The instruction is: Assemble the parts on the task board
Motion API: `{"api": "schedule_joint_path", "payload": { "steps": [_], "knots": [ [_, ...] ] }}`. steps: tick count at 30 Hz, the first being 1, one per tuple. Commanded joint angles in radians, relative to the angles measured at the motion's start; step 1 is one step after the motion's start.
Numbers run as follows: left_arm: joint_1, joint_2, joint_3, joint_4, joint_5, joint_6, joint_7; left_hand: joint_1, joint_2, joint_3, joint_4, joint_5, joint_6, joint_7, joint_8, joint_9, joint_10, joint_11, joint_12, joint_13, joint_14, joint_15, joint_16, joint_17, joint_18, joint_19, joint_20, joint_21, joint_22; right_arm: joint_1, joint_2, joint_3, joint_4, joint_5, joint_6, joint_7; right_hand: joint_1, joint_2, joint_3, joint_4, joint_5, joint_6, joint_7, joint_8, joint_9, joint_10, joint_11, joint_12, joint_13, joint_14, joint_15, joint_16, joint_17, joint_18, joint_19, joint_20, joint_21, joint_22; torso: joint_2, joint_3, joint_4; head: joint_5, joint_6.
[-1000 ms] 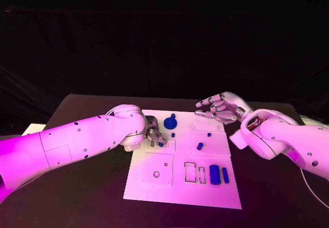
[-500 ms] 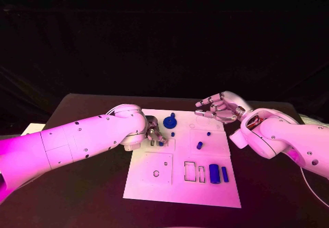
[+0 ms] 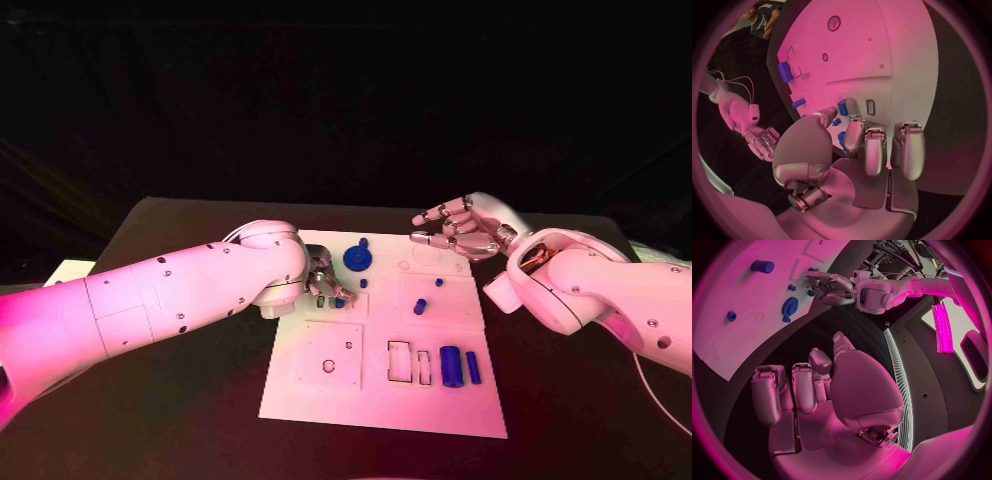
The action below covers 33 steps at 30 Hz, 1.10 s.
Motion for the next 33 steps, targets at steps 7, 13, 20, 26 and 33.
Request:
{"api": "schedule_joint_path", "payload": {
  "steps": [7, 13, 20, 26, 33],
  "knots": [
    [-0.009, -0.012, -0.004, 0.011, 0.004, 0.004, -0.028, -0.03, 0.02, -0.1, 0.004, -0.002, 0.009, -0.003, 0.004, 0.007, 0.008, -0.002, 0.006, 0.006, 0.105, -0.007, 0.003, 0.263, -0.013, 0.085, -0.011, 0.004, 0.23, -0.001, -0.002, 0.0, 0.001, -0.004, 0.012, 0.005, -0.004, 0.003, -0.008, 0.0, 0.005, 0.009, 0.0, 0.002, 0.001, -0.001, -0.003, -0.006, -0.003, 0.051, 0.0, -0.009, 0.017, 0.008, -0.007, 0.0, -0.006, 0.119, 0.001, -0.0008, 0.0, -0.001, 0.0],
    [-0.009, -0.029, 0.004, 0.033, 0.001, -0.007, -0.025, -0.03, 0.022, -0.107, 0.004, -0.002, 0.009, -0.003, 0.004, 0.008, 0.008, -0.003, 0.006, 0.006, 0.105, -0.007, 0.003, 0.263, -0.013, 0.085, -0.011, 0.004, 0.231, -0.001, -0.003, 0.0, -0.001, -0.004, 0.013, 0.005, -0.004, 0.003, -0.008, 0.0, 0.005, 0.009, 0.0, 0.002, 0.001, -0.001, -0.003, -0.006, -0.003, 0.051, 0.0, -0.009, 0.017, 0.008, -0.007, 0.0, -0.006, 0.119, -0.001, -0.0005, 0.0, -0.001, 0.0],
    [-0.003, -0.052, 0.028, 0.064, -0.006, -0.005, -0.024, -0.019, 0.027, -0.125, 0.002, 0.0, 0.009, -0.004, 0.005, 0.01, 0.009, -0.004, 0.007, 0.007, 0.105, -0.008, 0.003, 0.263, -0.012, 0.084, -0.012, 0.003, 0.23, -0.002, -0.005, 0.0, -0.002, -0.004, 0.013, 0.006, -0.006, 0.003, -0.01, 0.001, 0.005, 0.009, 0.0, 0.002, 0.001, 0.0, -0.003, -0.004, -0.002, 0.051, 0.0, -0.009, 0.017, 0.008, -0.007, 0.0, -0.007, 0.119, -0.001, 0.0001, 0.0005, 0.0, 0.003],
    [0.023, -0.076, 0.042, 0.084, -0.007, 0.006, -0.025, -0.002, 0.03, -0.143, 0.0, 0.0, 0.004, -0.004, 0.004, 0.012, 0.003, -0.003, -0.004, -0.003, 0.105, -0.008, 0.003, 0.263, -0.01, 0.079, -0.012, -0.003, 0.221, -0.003, -0.006, -0.001, -0.004, -0.004, 0.013, 0.005, -0.006, 0.003, -0.01, 0.001, 0.005, 0.009, 0.0, 0.002, 0.001, 0.0, -0.003, -0.004, -0.002, 0.051, 0.0, -0.009, 0.017, 0.008, -0.007, 0.0, -0.007, 0.119, -0.001, 0.0003, 0.0004, 0.0, 0.006],
    [0.054, -0.085, 0.058, 0.073, 0.005, 0.035, -0.03, 0.022, 0.035, -0.188, 0.003, 0.003, -0.026, 0.008, -0.011, 0.011, -0.017, 0.005, -0.033, -0.029, 0.105, -0.004, 0.003, 0.263, -0.004, 0.066, -0.01, -0.017, 0.2, -0.003, -0.007, -0.001, -0.007, -0.004, 0.014, 0.005, -0.006, 0.003, -0.01, 0.001, 0.005, 0.009, 0.0, 0.002, 0.001, 0.0, -0.003, -0.004, -0.002, 0.051, 0.0, -0.009, 0.017, 0.008, -0.007, 0.0, -0.007, 0.119, 0.001, -0.0003, -0.0004, 0.0, 0.01]
  ]
}}
